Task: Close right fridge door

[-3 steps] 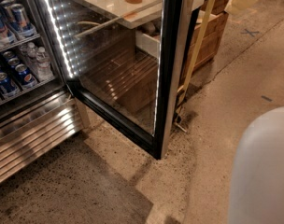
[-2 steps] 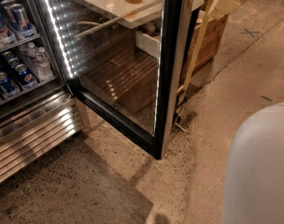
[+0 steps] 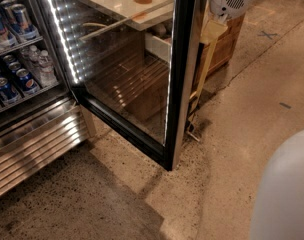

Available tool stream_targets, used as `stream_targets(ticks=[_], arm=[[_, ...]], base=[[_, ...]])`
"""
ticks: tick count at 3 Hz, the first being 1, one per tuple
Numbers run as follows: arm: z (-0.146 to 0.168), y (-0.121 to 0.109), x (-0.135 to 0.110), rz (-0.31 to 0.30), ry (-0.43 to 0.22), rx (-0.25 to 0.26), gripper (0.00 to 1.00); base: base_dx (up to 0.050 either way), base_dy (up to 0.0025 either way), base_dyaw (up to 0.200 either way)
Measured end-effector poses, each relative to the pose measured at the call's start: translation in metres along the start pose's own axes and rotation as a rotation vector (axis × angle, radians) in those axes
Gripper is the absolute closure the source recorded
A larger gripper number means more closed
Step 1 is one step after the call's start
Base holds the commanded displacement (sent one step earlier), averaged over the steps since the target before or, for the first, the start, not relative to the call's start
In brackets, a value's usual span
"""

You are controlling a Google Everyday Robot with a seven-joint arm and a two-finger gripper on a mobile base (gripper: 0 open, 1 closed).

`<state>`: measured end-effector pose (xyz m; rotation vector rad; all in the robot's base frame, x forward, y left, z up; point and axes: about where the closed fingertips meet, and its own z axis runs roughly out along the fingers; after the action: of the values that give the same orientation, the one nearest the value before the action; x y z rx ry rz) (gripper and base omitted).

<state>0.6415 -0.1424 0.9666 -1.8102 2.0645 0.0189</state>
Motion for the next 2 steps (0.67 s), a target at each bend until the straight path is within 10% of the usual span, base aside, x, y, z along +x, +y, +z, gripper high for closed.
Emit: stream_targets(ticks=[1, 2], arm=[[0.0000, 0.0000, 0.0000, 0.000, 0.000, 0.000, 1.00], [0.0000, 0.0000, 0.0000, 0.000, 0.000, 0.000, 1.00]], base=[[0.000, 0.00000, 0.200], [0.000, -0.00006, -0.199]])
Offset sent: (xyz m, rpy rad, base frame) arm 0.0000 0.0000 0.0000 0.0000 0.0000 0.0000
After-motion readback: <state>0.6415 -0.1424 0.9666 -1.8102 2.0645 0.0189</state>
